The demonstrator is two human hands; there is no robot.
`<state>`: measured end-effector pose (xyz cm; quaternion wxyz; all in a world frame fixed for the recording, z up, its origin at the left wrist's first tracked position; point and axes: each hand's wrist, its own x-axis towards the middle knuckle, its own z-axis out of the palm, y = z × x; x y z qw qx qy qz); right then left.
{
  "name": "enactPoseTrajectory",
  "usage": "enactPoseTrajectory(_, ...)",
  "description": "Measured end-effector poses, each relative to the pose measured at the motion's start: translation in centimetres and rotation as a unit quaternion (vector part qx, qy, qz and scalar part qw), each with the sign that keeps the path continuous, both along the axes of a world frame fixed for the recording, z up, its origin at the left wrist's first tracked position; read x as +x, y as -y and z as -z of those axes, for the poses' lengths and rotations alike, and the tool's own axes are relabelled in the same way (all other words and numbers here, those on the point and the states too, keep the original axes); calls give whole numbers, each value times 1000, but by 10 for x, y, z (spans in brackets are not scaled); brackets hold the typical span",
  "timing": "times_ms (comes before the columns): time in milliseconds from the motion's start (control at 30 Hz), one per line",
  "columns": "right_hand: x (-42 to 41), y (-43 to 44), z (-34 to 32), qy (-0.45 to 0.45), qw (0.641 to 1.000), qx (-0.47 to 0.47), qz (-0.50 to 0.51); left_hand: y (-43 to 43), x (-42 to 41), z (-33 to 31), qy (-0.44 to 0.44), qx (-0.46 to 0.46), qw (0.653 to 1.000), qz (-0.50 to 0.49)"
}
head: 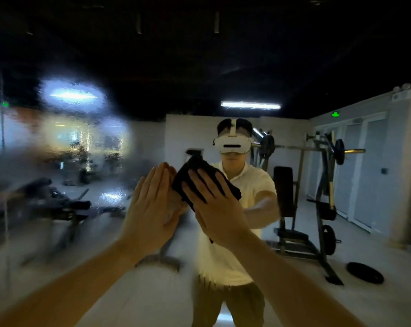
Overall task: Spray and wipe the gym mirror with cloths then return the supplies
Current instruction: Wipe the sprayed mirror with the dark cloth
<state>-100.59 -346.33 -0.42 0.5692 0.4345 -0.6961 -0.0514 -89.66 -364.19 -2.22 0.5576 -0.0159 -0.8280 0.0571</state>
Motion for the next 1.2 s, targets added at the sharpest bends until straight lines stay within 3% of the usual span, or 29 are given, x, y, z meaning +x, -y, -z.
enactPoseTrajectory(133, -9, -50, -5, -19, 1000, 20, 14, -28, -9, 11, -2, -15, 1000, 7)
enactPoseTrajectory(400, -46, -183, -3, 41, 981, -150, 114, -72, -44, 23, 8, 50, 998, -47)
enactPoseTrajectory(533, -55, -220, 24, 104, 941, -302, 112, -73, -51, 26, 0, 49, 997, -65)
enactPoseTrajectory(700, -46, -175, 45, 136, 889, -426, 96, -66, -43, 25, 14, 29, 998, -57)
enactPoseTrajectory(833, -30, -112, 46, 115, 935, -328, 71, -49, -28, 21, 37, -7, 999, -25)
enactPoseTrajectory(1000, 2, -33, 43, 99, 964, -245, 13, -29, 0, 29, 41, -29, 999, 2)
enactPoseTrajectory(1200, 19, 9, 69, 84, 996, 27, -27, -21, 18, 60, 48, 27, 998, -4)
